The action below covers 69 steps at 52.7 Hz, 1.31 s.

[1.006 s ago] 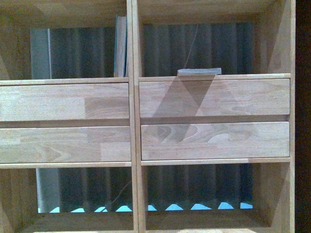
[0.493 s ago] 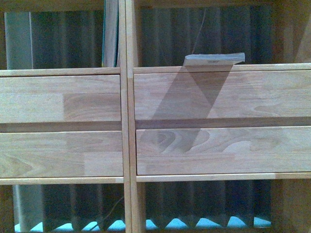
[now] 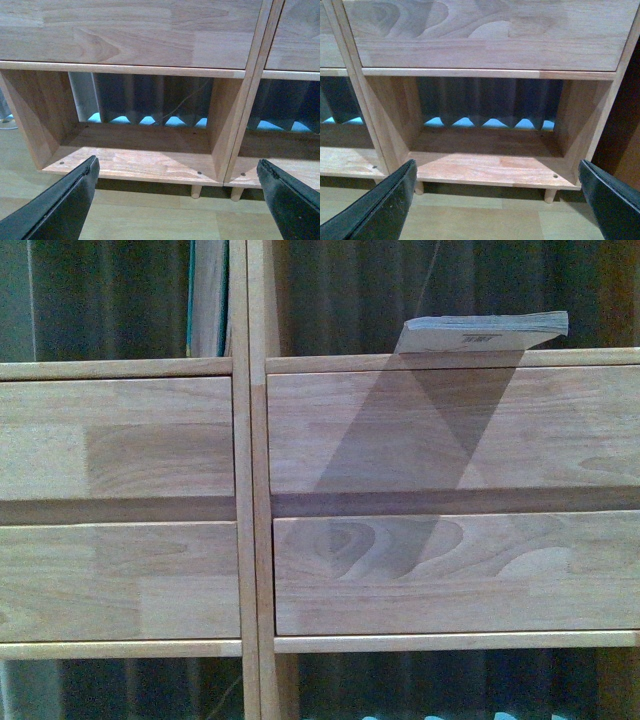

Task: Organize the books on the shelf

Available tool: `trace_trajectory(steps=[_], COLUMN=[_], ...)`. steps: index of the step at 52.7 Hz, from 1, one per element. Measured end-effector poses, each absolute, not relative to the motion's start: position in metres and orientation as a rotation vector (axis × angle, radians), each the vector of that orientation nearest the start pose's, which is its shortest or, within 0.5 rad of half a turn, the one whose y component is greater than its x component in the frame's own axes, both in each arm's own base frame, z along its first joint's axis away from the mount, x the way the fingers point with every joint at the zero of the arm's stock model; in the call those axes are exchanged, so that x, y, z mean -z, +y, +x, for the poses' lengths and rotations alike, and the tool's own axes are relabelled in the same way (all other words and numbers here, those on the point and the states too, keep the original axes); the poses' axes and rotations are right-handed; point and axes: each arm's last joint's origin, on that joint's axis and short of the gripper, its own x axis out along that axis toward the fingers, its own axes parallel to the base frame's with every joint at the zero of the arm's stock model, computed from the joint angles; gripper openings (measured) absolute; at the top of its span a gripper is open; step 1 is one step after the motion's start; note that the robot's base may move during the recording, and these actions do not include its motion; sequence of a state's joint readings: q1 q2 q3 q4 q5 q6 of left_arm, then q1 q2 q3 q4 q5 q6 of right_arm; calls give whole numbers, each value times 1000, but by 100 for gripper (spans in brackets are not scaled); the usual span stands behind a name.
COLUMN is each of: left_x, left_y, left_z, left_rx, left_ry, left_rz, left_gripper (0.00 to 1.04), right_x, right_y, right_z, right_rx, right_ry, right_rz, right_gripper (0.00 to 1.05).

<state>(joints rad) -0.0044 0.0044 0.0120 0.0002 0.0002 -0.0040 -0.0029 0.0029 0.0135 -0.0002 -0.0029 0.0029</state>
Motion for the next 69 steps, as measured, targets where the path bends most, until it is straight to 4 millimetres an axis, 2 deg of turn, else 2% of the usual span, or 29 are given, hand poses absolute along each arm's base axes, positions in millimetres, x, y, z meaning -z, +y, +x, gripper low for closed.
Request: trace_trajectory(steps=[69], left_x=[-167], left_y=[0], left_z=[97], left_rx=[4], left_ry=[-7], left_rz=[-4], left_gripper=[97], right_x=[-168], right_y=[0], right_z=[97], right_rx=[0], right_ry=[-10], right_rz=[3], right_gripper=[98])
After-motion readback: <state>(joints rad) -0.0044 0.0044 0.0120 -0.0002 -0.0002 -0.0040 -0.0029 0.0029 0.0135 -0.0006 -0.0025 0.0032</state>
